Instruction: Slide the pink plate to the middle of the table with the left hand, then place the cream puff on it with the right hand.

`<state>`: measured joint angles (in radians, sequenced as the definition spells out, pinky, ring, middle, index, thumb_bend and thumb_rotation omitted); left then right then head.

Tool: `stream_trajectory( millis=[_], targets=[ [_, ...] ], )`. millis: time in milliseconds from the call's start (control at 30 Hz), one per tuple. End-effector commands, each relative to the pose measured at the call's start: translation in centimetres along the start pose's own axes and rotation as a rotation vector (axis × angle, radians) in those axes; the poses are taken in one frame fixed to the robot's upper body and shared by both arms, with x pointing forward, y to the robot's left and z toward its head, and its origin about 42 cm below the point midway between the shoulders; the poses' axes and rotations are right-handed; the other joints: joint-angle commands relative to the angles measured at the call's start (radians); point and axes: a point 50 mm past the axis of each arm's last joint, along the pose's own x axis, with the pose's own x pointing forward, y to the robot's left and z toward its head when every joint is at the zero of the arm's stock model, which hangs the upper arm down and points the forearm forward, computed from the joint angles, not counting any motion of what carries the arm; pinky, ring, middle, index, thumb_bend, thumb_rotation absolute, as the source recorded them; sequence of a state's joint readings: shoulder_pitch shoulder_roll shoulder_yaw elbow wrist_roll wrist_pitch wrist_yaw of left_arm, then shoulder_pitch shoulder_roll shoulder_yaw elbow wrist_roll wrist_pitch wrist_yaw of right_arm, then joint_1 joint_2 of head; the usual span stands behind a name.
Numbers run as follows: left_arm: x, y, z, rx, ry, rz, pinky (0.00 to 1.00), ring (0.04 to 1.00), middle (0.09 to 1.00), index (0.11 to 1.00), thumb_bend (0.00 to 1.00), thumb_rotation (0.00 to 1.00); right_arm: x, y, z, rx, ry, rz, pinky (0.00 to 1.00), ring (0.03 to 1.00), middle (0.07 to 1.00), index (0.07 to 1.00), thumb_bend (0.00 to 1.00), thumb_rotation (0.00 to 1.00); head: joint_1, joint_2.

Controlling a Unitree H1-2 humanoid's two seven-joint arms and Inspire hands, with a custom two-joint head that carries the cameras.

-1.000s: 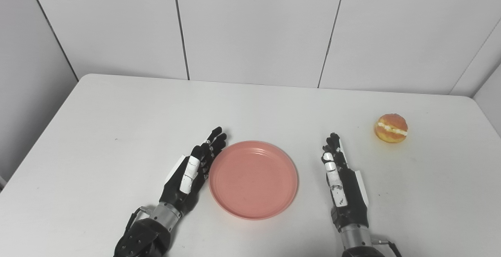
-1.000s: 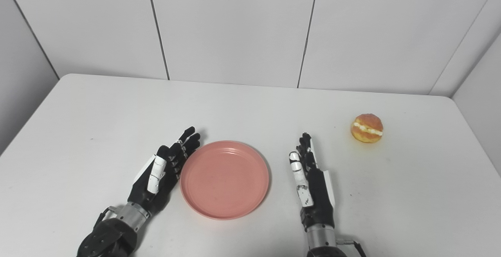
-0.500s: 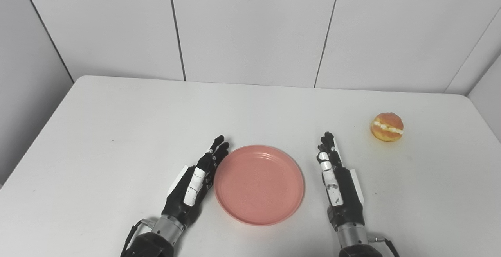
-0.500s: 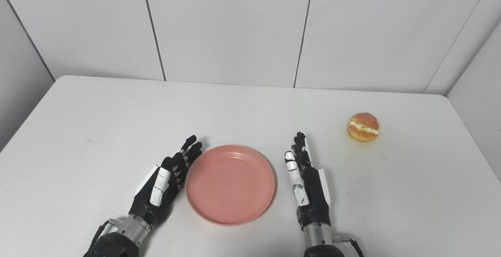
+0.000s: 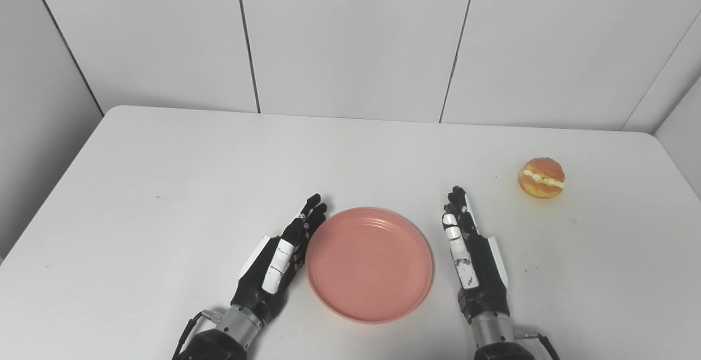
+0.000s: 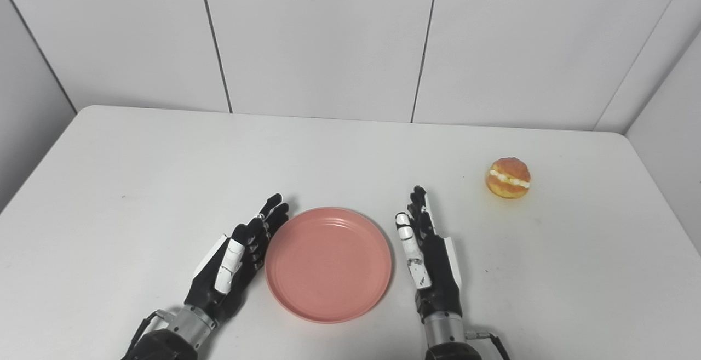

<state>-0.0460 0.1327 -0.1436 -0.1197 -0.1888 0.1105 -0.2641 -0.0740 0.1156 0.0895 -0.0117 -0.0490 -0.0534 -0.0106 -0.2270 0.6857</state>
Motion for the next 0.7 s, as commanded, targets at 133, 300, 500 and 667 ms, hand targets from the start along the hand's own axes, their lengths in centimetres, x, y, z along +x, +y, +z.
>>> stream_trajectory(
  millis=[133, 300, 500, 667],
  targets=[
    [-0.3, -0.7, -0.2, -0.013, 0.017, -0.052, 1.0, 1.0, 1.0, 1.0, 0.81, 1.0, 0.9, 0.3, 1.6, 0.014, -0.066, 0.015, 1.0, 1.0, 1.0, 1.0, 0.65, 0.86, 0.001, -0.001],
    [-0.2, -0.6, -0.3, 0.013, 0.004, 0.004, 1.0, 1.0, 1.0, 1.0, 0.83, 1.0, 0.9, 0.3, 1.7, 0.004, -0.069, 0.012, 1.0, 1.0, 1.0, 1.0, 0.65, 0.87, 0.003, 0.004],
    [0.0, -0.5, -1.0, 0.014, -0.045, 0.116, 1.0, 1.0, 1.0, 1.0, 0.83, 1.0, 0.9, 0.1, 1.8, 0.013, -0.075, 0.0, 1.0, 0.995, 0.994, 0.995, 0.64, 0.86, 0.008, 0.008],
    [0.2, -0.3, -1.8, 0.02, -0.072, 0.162, 1.0, 1.0, 1.0, 1.0, 0.84, 1.0, 1.1, -0.1, 2.0, 0.006, -0.094, -0.01, 1.0, 0.989, 0.989, 0.985, 0.65, 0.85, 0.008, 0.009]
  ],
)
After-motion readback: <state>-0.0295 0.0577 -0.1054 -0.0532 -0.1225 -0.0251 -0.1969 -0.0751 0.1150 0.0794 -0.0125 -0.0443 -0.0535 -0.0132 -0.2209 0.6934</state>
